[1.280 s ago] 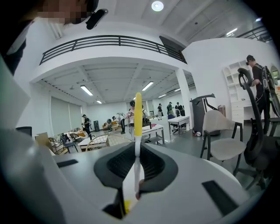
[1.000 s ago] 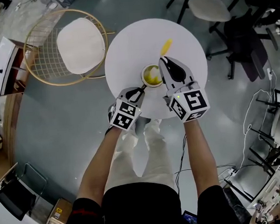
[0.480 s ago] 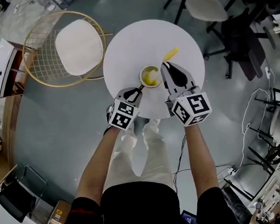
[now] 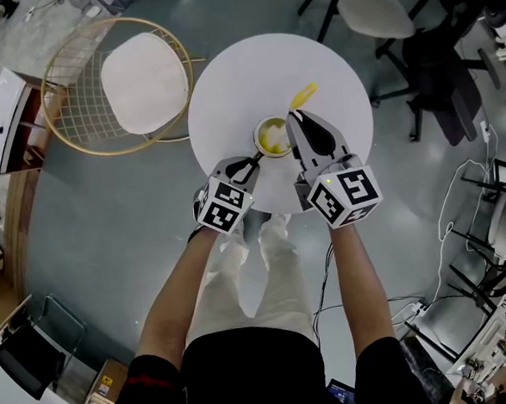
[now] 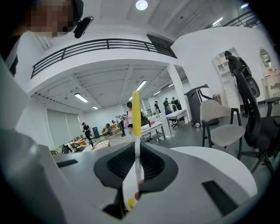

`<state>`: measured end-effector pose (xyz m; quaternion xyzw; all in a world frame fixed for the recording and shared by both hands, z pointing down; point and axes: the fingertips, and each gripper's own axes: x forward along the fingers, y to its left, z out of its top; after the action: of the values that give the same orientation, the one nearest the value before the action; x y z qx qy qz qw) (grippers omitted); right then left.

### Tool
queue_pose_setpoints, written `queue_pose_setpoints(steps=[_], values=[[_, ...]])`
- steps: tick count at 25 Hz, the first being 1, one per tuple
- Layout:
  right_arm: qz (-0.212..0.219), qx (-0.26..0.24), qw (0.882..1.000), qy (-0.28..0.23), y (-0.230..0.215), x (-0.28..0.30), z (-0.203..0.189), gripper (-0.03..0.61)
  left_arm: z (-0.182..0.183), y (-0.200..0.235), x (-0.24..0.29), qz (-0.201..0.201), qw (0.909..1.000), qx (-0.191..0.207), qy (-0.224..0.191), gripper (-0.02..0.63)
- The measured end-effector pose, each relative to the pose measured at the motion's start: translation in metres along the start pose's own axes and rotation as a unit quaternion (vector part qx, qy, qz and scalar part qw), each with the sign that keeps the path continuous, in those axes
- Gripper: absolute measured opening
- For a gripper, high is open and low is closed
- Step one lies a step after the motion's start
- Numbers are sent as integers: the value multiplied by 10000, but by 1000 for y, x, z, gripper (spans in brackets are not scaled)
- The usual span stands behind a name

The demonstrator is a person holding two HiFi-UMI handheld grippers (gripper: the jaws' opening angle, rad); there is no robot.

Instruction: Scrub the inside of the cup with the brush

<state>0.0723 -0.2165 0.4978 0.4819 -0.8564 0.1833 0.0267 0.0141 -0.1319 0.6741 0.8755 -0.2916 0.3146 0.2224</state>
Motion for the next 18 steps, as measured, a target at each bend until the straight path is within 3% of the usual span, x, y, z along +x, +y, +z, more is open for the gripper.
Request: queue_pose_setpoints(steps=[18], values=[[-162,-68,9995,-273,-2,18,7,48,-1,-2,0,-95,9999,-42,-14,75]])
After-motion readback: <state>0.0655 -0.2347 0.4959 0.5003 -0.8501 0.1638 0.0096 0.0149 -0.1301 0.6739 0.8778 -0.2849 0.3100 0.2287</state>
